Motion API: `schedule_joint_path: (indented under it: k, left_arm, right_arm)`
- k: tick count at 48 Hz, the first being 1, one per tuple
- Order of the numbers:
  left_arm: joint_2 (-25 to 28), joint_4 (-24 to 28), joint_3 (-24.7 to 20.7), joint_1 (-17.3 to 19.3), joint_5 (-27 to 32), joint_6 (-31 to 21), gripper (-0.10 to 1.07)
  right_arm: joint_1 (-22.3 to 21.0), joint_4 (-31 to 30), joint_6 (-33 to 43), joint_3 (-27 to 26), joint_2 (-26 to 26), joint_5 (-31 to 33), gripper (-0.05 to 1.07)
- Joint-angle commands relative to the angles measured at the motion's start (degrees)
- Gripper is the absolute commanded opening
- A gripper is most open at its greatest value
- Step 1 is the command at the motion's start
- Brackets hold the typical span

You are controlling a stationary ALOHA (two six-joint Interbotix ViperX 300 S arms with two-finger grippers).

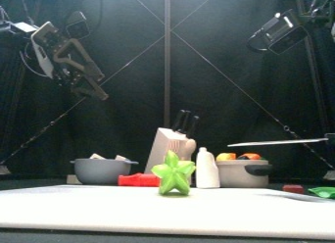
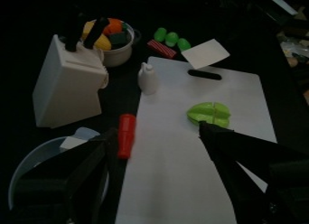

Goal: Grab cleaver with other hand

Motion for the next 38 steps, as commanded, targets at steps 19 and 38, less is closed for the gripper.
schedule_joint_path:
  k: [19, 38]
  left_arm:
    - [0.4, -12.3, -1.8, 0.2, -1.1, 0.0, 1.03]
    - [2.4, -8.7, -1.0, 1.8, -15.1, 3.9, 1.03]
  right_arm:
    - [-0.4, -8.9, 0.0, -2.5, -2.1, 4.6, 0.45]
    - [-1.5, -20.7, -0.2, -2.5, -2.0, 6.1, 0.45]
